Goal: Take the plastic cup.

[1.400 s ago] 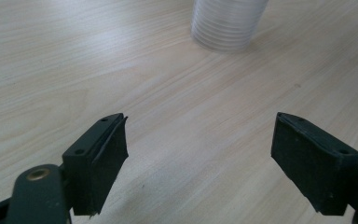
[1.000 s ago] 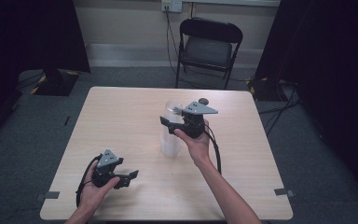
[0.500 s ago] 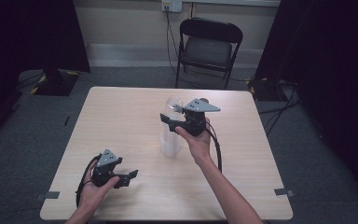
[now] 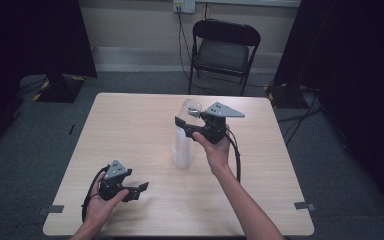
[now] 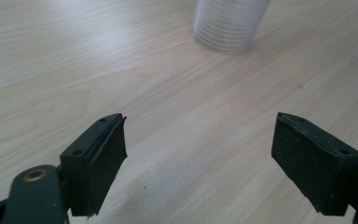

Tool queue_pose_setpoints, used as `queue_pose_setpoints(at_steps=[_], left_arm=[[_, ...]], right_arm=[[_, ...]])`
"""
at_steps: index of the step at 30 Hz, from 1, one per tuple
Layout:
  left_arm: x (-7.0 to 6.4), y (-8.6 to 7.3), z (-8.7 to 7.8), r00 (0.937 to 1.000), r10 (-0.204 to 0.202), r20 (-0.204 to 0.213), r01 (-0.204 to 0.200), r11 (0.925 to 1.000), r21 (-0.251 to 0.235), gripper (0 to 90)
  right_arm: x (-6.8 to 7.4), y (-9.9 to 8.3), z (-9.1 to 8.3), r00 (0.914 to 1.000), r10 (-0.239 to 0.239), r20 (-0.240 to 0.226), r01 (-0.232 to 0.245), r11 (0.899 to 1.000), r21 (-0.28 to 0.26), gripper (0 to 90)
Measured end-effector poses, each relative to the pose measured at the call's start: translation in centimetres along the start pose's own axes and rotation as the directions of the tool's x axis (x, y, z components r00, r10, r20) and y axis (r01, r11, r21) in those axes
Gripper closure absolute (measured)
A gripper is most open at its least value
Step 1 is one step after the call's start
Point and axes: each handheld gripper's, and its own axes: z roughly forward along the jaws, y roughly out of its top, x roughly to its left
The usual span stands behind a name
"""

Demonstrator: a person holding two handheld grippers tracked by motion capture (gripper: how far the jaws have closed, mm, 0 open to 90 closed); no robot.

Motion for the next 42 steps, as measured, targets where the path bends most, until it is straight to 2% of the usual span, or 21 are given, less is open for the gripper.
queue_pose_setpoints(at_steps=[4,10,15,24,27,34,36,42], left_arm=[[0.0,0.0,0.0,1.0000,-0.008,-0.001,0.008,1.0000,-0.005,17.3],[0.0,0.0,0.0,1.0000,-0.009,-0.004,0.009,0.9999,-0.008,17.8],[0.0,0.0,0.0,0.9998,-0.020,0.000,0.020,0.9997,-0.015,17.5],[-0.1,0.1,-0.2,0.9998,-0.017,0.011,0.017,0.9995,-0.026,17.6],[-0.3,0.1,-0.3,0.9999,0.009,0.012,-0.009,0.9998,-0.017,17.9],[-1.1,0.6,-0.4,0.9986,0.048,0.024,-0.047,0.9983,-0.035,16.8],[-1.5,0.9,-0.5,0.9965,0.082,0.017,-0.081,0.9954,-0.050,16.8],[-2.6,1.5,-0.3,0.9908,0.132,0.030,-0.130,0.9896,-0.062,16.8]], right_arm=[[0.0,0.5,-0.7,0.9999,0.012,-0.008,-0.012,1.000,-0.023,36.9],[-0.3,1.0,-1.6,0.9991,0.041,-0.013,-0.041,0.999,-0.022,38.3],[-0.9,1.1,-2.8,0.9989,0.046,0.004,-0.046,0.999,-0.025,38.4],[-2.1,1.2,-5.2,0.9974,0.061,0.039,-0.060,0.998,-0.023,38.6],[-2.3,0.7,-5.7,0.9964,0.076,0.038,-0.076,0.997,-0.004,38.7],[-2.4,-0.3,-7.2,0.9939,0.100,0.047,-0.101,0.995,0.017,39.0],[-2.4,-0.7,-7.5,0.9927,0.113,0.042,-0.114,0.993,0.026,39.0],[-2.2,-1.8,-8.1,0.9878,0.153,0.029,-0.154,0.987,0.046,39.3]])
